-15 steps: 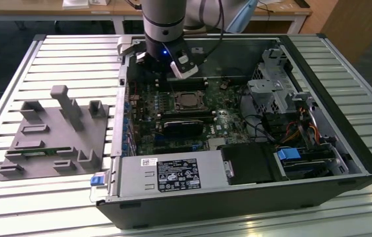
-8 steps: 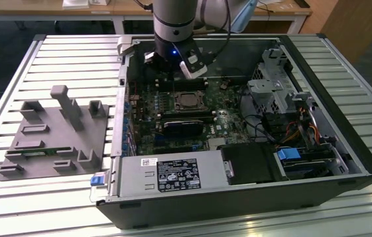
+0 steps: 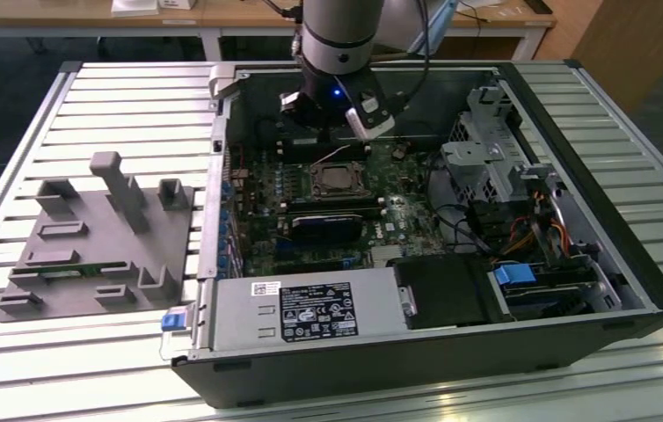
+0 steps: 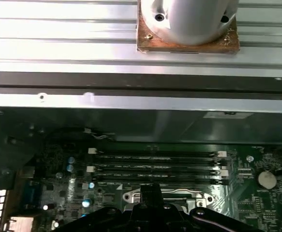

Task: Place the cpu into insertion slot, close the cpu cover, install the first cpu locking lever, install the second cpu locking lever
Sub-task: 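Install the first cpu locking lever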

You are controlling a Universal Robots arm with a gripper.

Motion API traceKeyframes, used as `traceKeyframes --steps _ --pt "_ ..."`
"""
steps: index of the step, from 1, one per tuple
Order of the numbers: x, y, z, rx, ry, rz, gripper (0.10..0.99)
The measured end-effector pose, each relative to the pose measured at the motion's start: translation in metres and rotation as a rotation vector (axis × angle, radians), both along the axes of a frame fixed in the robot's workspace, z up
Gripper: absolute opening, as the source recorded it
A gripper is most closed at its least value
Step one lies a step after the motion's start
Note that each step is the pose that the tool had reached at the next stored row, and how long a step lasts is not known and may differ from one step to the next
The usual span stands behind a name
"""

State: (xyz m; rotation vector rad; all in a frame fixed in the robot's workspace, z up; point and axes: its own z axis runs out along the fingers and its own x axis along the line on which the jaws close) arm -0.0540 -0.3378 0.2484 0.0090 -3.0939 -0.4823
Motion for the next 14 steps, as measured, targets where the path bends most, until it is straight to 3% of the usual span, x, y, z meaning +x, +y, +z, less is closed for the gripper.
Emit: traceKeyframes --steps 3,9,10,11,14 --pt "0.0073 -0.0001 0.0 0.0 0.0 0.0 0.102" --pt "0.0077 0.0 0.0 0.0 -0.0008 0.0 0.102" --pt "0.0076 0.0 -0.0001 0.0 -0.0073 0.0 0.102" --pt "0.007 0.0 -0.0003 -0.002 -0.0192 0.0 0.102" --pt "0.0046 0.0 -0.0007 -0.007 -0.0628 0.0 0.102"
